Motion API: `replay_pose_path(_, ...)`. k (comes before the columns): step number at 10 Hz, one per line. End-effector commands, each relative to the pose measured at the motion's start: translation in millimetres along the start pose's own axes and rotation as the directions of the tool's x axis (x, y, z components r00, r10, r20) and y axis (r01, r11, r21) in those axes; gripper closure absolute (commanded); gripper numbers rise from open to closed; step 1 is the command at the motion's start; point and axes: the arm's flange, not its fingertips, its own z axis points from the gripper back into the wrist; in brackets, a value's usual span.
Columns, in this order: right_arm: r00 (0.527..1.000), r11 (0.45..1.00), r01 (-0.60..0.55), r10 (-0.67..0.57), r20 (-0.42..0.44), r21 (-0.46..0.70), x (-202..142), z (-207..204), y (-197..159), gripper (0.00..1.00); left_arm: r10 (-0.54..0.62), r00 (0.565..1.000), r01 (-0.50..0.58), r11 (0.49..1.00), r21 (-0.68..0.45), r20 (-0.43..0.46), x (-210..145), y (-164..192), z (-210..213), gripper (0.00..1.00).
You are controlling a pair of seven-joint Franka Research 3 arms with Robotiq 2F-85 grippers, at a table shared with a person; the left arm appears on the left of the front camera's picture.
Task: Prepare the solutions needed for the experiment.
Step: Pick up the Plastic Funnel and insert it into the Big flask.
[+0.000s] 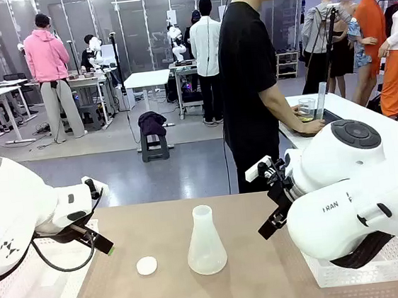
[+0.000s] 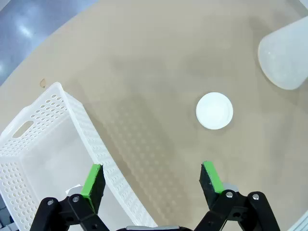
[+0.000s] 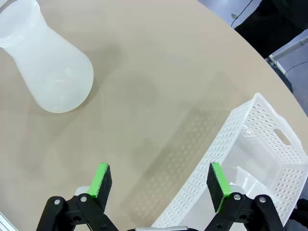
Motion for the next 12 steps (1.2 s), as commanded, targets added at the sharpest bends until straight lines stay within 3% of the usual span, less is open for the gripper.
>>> replay_pose_path(1, 1.000, 1.000, 0.000, 0.000, 0.000, 0.000, 0.0, 0.0, 0.0, 0.00, 0.000, 1.000, 0.000, 1.000, 0.000, 0.000, 0.1, -0.2, 0.0, 0.00)
replay_pose_path(12, 1.000, 1.000, 0.000, 0.000, 0.000, 0.000, 0.0, 0.0, 0.0, 0.00, 0.000, 1.000, 0.000, 1.000, 0.000, 0.000, 0.1, -0.2, 0.0, 0.00)
